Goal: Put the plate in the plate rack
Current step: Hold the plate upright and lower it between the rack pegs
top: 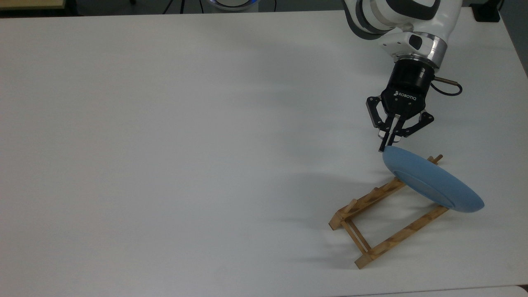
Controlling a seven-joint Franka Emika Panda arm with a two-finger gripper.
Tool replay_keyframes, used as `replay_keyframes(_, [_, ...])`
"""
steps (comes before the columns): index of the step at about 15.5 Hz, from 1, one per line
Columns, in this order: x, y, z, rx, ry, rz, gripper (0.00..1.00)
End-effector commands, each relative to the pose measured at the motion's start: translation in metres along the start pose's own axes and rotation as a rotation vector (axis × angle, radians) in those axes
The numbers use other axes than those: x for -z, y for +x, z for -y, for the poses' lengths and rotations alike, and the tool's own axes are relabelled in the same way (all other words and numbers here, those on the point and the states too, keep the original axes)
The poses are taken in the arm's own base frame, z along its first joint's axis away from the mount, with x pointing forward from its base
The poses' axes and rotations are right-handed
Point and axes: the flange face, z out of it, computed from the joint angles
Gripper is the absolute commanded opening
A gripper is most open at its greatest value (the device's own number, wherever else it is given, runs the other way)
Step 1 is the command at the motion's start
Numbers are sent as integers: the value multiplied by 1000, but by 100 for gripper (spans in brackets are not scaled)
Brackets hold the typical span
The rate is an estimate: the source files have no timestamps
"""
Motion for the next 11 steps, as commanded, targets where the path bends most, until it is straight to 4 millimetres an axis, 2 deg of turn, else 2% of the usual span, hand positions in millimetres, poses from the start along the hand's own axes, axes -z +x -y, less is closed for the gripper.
replay_keyframes(1, [-5,6,-8,46,-13,63,0])
replay_keyframes(5, [-8,3,-13,-15,-60,152,0])
replay_keyframes(11, [0,-3,-10,-67,-95,235,0])
